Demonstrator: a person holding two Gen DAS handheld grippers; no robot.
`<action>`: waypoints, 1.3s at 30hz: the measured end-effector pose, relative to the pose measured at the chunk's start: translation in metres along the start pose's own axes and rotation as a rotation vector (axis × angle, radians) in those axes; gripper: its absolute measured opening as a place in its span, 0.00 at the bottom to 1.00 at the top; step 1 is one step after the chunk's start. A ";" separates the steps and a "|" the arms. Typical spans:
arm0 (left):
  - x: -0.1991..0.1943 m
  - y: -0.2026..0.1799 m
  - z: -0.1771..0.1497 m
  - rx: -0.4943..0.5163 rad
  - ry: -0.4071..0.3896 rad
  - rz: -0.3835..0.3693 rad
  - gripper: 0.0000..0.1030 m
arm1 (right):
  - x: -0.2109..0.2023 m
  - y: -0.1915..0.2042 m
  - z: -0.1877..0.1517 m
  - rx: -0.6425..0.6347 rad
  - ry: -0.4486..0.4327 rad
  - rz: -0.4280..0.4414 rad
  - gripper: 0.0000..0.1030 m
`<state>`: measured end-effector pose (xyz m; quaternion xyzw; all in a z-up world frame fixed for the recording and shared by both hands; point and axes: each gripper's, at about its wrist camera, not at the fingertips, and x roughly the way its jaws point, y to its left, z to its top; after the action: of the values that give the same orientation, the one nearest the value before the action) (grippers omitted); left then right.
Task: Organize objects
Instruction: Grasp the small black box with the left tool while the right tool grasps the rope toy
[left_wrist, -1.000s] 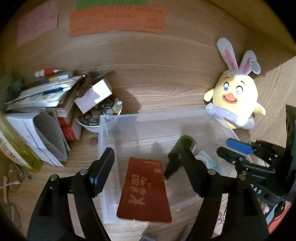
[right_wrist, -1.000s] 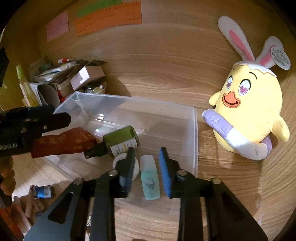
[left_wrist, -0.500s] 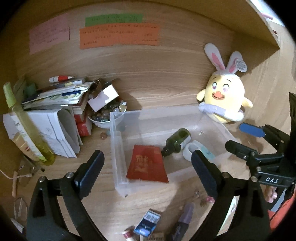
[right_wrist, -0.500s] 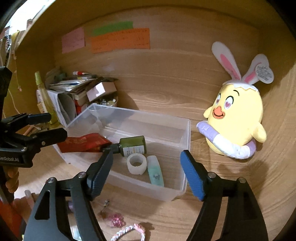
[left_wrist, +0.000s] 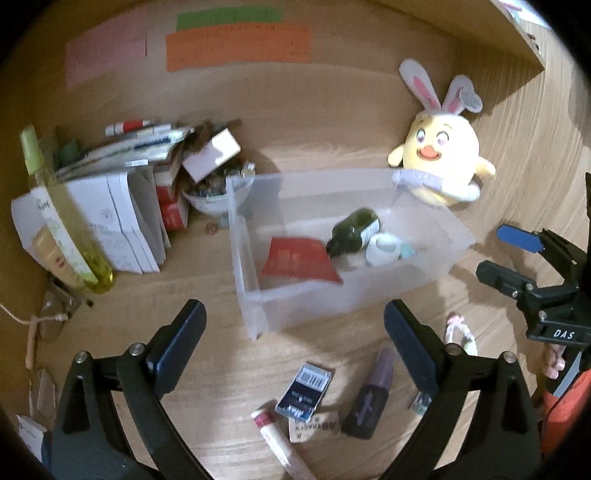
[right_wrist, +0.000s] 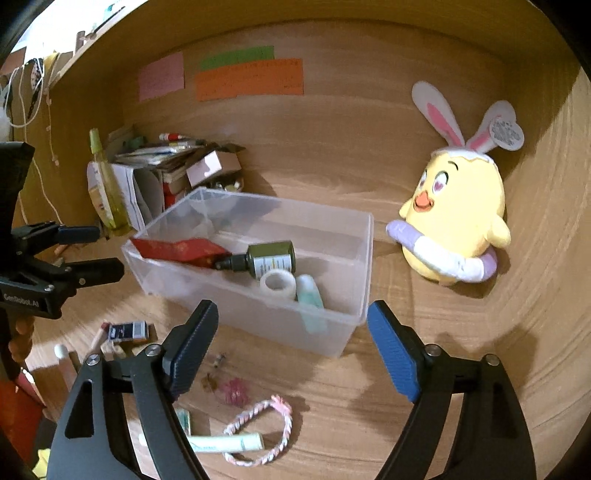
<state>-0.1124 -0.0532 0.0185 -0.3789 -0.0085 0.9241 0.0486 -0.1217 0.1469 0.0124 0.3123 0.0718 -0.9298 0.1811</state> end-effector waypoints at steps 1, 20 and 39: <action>0.002 0.001 -0.003 -0.001 0.012 0.001 0.95 | 0.000 0.000 -0.002 -0.001 0.005 -0.001 0.78; 0.028 0.005 -0.050 0.041 0.190 -0.014 0.95 | 0.028 -0.010 -0.052 -0.044 0.171 -0.021 0.74; 0.047 0.004 -0.059 0.076 0.238 -0.041 0.62 | 0.046 -0.002 -0.065 -0.072 0.252 0.059 0.17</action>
<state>-0.1047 -0.0539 -0.0568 -0.4837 0.0248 0.8710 0.0825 -0.1206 0.1511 -0.0673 0.4220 0.1179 -0.8742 0.2091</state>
